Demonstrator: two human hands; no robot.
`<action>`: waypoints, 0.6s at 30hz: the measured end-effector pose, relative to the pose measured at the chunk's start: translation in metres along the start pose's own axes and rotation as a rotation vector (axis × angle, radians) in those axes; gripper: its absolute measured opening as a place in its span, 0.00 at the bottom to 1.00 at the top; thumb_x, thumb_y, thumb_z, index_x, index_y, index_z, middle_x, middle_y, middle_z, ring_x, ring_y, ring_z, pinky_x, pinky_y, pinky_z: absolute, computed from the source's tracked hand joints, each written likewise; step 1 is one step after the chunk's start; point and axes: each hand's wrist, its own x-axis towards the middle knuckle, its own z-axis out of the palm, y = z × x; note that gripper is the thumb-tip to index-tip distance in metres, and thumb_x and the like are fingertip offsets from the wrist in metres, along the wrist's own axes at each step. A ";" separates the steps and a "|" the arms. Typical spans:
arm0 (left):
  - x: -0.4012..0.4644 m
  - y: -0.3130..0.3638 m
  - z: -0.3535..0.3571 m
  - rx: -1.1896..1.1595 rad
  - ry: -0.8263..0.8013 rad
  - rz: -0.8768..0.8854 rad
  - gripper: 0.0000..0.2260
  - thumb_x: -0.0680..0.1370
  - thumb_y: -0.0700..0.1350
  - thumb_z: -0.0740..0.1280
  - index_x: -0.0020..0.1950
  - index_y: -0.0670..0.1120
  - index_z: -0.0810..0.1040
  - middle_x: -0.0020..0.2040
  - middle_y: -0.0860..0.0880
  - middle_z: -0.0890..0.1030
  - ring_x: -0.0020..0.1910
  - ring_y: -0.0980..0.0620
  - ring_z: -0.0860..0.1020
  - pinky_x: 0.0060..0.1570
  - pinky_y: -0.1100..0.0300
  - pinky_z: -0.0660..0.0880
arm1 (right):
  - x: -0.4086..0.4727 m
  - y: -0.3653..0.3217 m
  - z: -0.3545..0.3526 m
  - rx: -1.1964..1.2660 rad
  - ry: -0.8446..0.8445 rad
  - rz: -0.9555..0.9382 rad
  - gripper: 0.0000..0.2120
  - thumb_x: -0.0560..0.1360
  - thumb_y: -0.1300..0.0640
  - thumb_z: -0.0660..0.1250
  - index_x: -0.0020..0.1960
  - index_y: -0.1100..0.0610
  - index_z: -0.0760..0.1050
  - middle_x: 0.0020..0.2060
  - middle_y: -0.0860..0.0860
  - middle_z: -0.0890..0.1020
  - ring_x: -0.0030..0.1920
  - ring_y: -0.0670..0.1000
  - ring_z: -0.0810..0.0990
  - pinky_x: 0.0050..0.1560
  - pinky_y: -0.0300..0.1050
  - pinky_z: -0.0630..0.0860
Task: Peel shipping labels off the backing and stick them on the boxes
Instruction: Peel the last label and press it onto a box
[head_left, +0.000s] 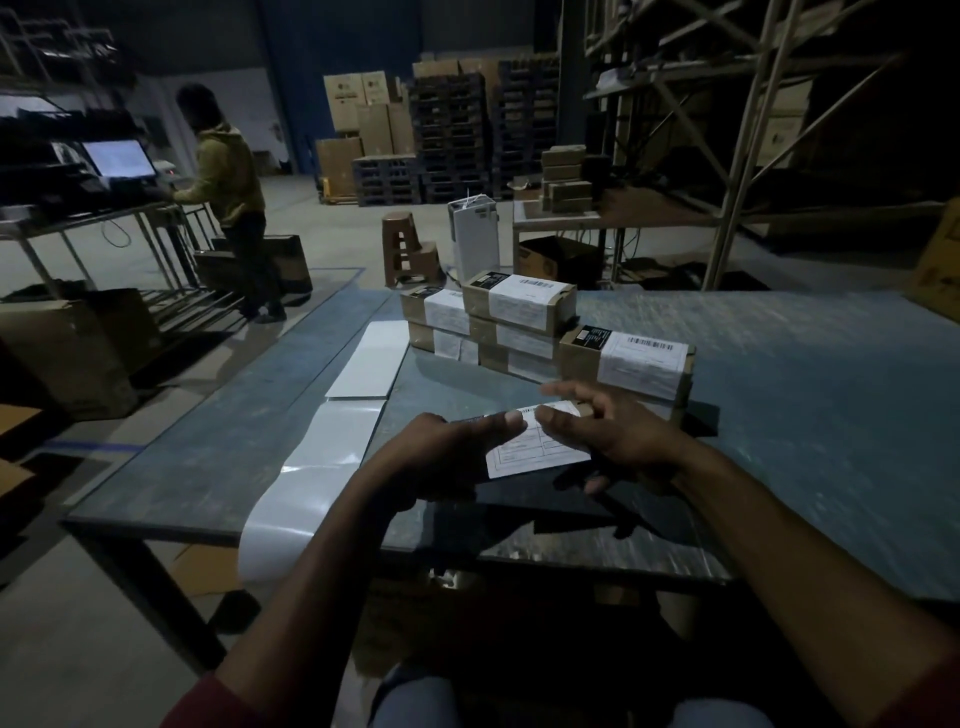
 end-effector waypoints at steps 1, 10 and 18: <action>0.000 0.001 -0.001 0.002 0.009 -0.007 0.32 0.69 0.69 0.76 0.47 0.38 0.84 0.31 0.46 0.83 0.20 0.55 0.76 0.20 0.67 0.68 | -0.001 -0.001 0.001 -0.007 0.009 -0.008 0.29 0.72 0.40 0.76 0.69 0.46 0.75 0.62 0.56 0.82 0.41 0.54 0.89 0.27 0.44 0.80; 0.006 0.001 0.003 -0.101 0.239 0.179 0.45 0.63 0.68 0.81 0.71 0.44 0.73 0.52 0.41 0.85 0.35 0.45 0.87 0.27 0.59 0.76 | 0.011 -0.001 0.000 0.147 0.074 -0.058 0.25 0.72 0.46 0.80 0.64 0.53 0.79 0.51 0.54 0.86 0.29 0.54 0.84 0.41 0.51 0.79; 0.009 -0.005 0.011 -0.077 0.271 0.242 0.47 0.63 0.59 0.85 0.76 0.45 0.71 0.57 0.41 0.84 0.31 0.45 0.86 0.23 0.61 0.73 | 0.003 -0.006 -0.008 0.168 0.059 -0.080 0.26 0.72 0.66 0.78 0.68 0.58 0.76 0.52 0.60 0.86 0.32 0.49 0.85 0.24 0.39 0.78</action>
